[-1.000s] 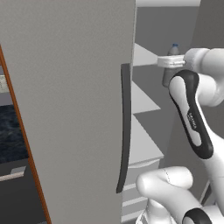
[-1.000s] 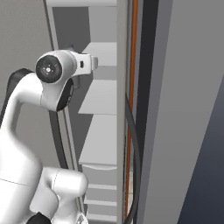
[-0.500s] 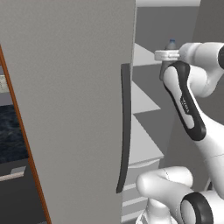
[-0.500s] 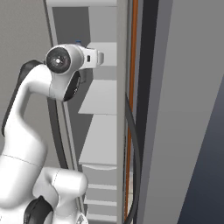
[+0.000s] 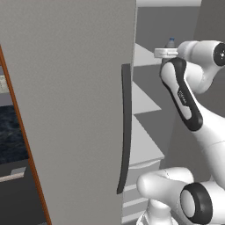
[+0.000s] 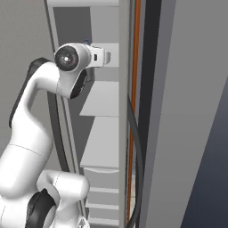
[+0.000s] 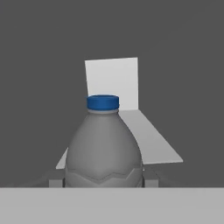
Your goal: Take the bottled waters from the counter and place them in the freezer to freeze. Close the freezer door after placing the bottles.
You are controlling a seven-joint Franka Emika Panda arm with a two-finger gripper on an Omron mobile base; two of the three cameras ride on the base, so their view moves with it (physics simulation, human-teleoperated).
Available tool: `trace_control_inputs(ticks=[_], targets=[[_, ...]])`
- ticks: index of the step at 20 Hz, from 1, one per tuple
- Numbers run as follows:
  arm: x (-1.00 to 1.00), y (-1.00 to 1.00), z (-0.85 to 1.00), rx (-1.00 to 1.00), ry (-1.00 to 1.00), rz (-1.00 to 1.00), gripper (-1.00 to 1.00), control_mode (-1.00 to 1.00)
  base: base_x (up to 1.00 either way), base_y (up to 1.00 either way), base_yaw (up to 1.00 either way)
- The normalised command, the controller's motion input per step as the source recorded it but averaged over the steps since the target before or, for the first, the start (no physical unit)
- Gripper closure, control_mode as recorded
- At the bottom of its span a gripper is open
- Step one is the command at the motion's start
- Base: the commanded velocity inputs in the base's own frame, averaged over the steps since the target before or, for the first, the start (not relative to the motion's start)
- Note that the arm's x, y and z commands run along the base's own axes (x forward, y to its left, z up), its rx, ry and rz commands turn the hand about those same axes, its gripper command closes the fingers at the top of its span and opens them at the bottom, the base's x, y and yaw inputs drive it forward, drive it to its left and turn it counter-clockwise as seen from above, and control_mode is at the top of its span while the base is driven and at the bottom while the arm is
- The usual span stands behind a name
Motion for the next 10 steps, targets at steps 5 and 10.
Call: trace_control_inputs(ticks=[5, 10], targets=[[0.24, 0.0, 0.0, 0.0, 0.0, 0.0, 1.0, -1.0, 0.0, 0.0, 0.0], [0.4, 0.0, 0.02, 0.0, 0.0, 0.0, 1.0, -1.0, 0.0, 0.0, 0.0]])
